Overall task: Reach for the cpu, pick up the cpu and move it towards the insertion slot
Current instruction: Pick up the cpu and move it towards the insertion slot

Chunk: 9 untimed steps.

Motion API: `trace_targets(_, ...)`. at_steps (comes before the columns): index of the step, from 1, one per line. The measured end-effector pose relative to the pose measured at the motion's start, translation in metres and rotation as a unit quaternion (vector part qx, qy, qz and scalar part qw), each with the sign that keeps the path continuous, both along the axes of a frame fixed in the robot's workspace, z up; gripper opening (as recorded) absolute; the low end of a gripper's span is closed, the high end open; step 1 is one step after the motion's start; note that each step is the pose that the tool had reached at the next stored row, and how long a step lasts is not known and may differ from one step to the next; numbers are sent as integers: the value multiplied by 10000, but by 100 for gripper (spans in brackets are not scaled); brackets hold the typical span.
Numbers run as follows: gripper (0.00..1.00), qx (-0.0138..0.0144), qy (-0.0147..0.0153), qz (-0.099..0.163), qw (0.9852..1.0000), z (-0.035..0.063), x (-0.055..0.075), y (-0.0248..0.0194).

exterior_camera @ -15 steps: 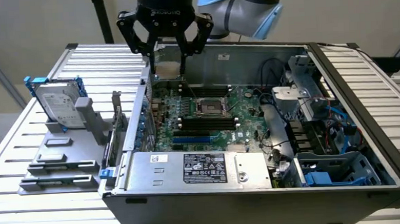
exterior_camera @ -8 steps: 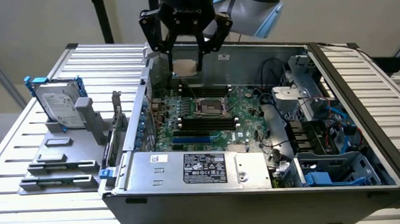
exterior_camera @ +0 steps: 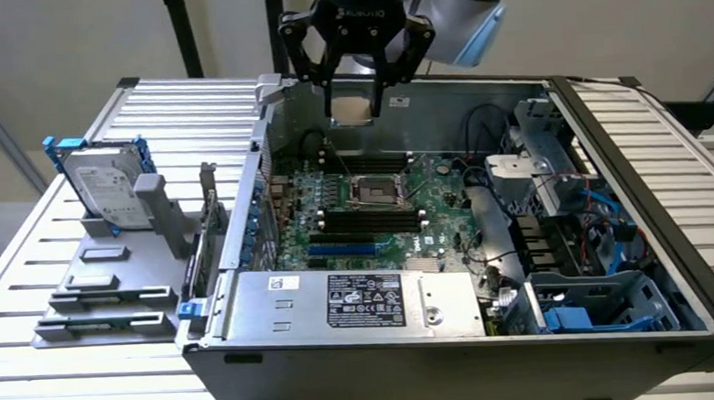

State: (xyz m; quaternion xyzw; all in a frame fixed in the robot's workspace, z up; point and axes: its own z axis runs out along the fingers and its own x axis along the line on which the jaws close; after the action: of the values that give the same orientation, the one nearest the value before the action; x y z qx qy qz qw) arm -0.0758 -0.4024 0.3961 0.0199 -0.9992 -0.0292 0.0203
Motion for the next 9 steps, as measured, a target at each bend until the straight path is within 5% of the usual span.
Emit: trace_targets(9, 54, -10, 0, -1, 10000, -97, 210, 205)
